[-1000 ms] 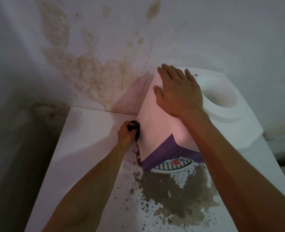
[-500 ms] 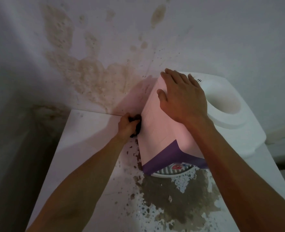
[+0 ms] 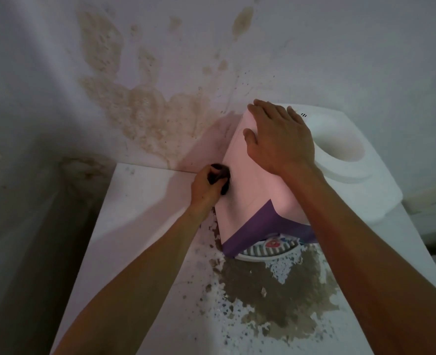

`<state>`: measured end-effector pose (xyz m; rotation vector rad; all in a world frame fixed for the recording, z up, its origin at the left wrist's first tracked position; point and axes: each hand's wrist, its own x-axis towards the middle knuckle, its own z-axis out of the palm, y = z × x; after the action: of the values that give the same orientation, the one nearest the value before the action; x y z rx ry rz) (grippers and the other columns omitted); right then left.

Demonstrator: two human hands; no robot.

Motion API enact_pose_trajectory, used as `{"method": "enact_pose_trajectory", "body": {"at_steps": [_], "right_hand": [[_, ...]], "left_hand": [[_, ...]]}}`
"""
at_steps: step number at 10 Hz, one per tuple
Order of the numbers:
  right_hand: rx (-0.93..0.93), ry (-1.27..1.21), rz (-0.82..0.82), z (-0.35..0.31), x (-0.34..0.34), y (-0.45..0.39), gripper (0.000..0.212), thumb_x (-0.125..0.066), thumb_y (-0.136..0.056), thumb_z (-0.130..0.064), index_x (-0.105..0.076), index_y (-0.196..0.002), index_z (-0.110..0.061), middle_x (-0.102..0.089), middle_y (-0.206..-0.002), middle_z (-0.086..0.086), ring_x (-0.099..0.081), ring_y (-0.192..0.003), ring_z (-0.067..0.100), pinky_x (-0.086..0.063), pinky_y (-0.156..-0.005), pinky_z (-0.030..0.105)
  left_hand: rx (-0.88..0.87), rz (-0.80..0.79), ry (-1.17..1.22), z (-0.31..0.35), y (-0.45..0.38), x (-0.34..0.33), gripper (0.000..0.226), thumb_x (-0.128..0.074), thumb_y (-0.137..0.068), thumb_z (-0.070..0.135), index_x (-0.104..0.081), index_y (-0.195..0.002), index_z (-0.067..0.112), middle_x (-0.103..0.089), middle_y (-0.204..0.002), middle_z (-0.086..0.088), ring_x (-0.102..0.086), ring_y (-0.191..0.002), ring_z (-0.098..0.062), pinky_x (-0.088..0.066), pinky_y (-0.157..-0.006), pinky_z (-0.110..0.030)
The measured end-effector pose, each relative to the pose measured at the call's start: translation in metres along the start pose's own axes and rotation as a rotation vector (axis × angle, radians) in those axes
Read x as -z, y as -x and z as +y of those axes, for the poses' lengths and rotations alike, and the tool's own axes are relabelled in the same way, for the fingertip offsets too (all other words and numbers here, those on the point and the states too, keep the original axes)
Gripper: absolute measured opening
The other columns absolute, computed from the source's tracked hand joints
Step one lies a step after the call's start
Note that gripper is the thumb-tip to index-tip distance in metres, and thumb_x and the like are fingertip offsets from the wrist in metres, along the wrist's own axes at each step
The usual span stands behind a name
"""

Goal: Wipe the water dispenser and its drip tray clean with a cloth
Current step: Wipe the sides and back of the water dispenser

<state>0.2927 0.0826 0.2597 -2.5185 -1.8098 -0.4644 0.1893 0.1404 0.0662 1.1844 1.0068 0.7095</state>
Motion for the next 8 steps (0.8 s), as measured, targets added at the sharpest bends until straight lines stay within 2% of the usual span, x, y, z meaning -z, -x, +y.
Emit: {"method": "enact_pose_trajectory", "body": {"at_steps": [2,3,4,5,6,7,8], "right_hand": [[-0.004,-0.009,0.003,-0.001,0.001,0.000,0.058,-0.044,-0.098,-0.037,-0.039,-0.152,-0.016,-0.038,-0.159,0.001,-0.036,-0.146,0.022,-0.022,-0.123,0.046],[-0.005,-0.005,0.002,-0.001,0.001,0.001,0.057,-0.043,-0.099,-0.038,-0.039,-0.152,-0.016,-0.038,-0.159,0.001,-0.036,-0.146,0.022,-0.022,-0.123,0.045],[-0.005,-0.012,0.006,-0.001,0.002,0.001,0.056,-0.042,-0.099,-0.037,-0.040,-0.151,-0.017,-0.039,-0.159,0.001,-0.036,-0.146,0.021,-0.022,-0.123,0.045],[-0.007,-0.018,0.009,0.001,0.001,0.001,0.056,-0.043,-0.099,-0.037,-0.041,-0.151,-0.018,-0.039,-0.159,0.000,-0.036,-0.146,0.020,-0.022,-0.123,0.044],[-0.005,-0.022,0.016,0.001,0.000,-0.001,0.055,-0.043,-0.099,-0.037,-0.041,-0.151,-0.018,-0.040,-0.159,-0.001,-0.036,-0.146,0.020,-0.022,-0.123,0.044],[-0.009,-0.026,0.019,0.001,-0.001,-0.001,0.055,-0.042,-0.099,-0.037,-0.041,-0.151,-0.018,-0.040,-0.158,-0.001,-0.036,-0.146,0.020,-0.022,-0.123,0.044],[-0.010,-0.038,0.026,0.000,-0.001,-0.001,0.055,-0.043,-0.099,-0.037,-0.042,-0.150,-0.018,-0.041,-0.158,0.000,-0.037,-0.145,0.020,-0.022,-0.123,0.044]], "left_hand": [[0.051,-0.176,-0.045,-0.019,0.075,0.016,0.009,-0.076,-0.089,0.014,-0.068,-0.092,0.014,-0.074,-0.085,-0.010,-0.072,-0.070,-0.024,-0.058,-0.058,-0.031],[0.046,-0.126,-0.083,-0.015,0.073,0.015,0.010,-0.077,-0.089,0.016,-0.068,-0.091,0.011,-0.074,-0.081,-0.009,-0.072,-0.065,-0.021,-0.057,-0.056,-0.029],[0.031,0.047,-0.127,-0.001,0.043,0.005,0.015,-0.079,-0.085,0.026,-0.069,-0.088,0.016,-0.074,-0.083,0.000,-0.071,-0.074,-0.013,-0.059,-0.067,-0.027],[0.024,0.112,-0.044,0.022,0.007,-0.006,0.016,-0.078,-0.087,0.027,-0.066,-0.088,0.016,-0.073,-0.082,-0.003,-0.070,-0.069,-0.021,-0.060,-0.059,-0.031],[0.019,0.117,0.007,0.034,-0.014,-0.006,0.020,-0.078,-0.088,0.026,-0.065,-0.087,0.011,-0.072,-0.080,-0.011,-0.067,-0.062,-0.026,-0.060,-0.054,-0.041],[0.012,0.066,-0.026,0.026,-0.002,-0.002,0.017,-0.078,-0.087,0.024,-0.065,-0.087,0.013,-0.073,-0.085,-0.011,-0.069,-0.068,-0.026,-0.062,-0.060,-0.044],[-0.009,-0.012,-0.099,0.016,0.030,0.007,0.013,-0.079,-0.085,0.019,-0.067,-0.086,0.017,-0.074,-0.087,-0.007,-0.073,-0.072,-0.027,-0.062,-0.060,-0.039]]}}
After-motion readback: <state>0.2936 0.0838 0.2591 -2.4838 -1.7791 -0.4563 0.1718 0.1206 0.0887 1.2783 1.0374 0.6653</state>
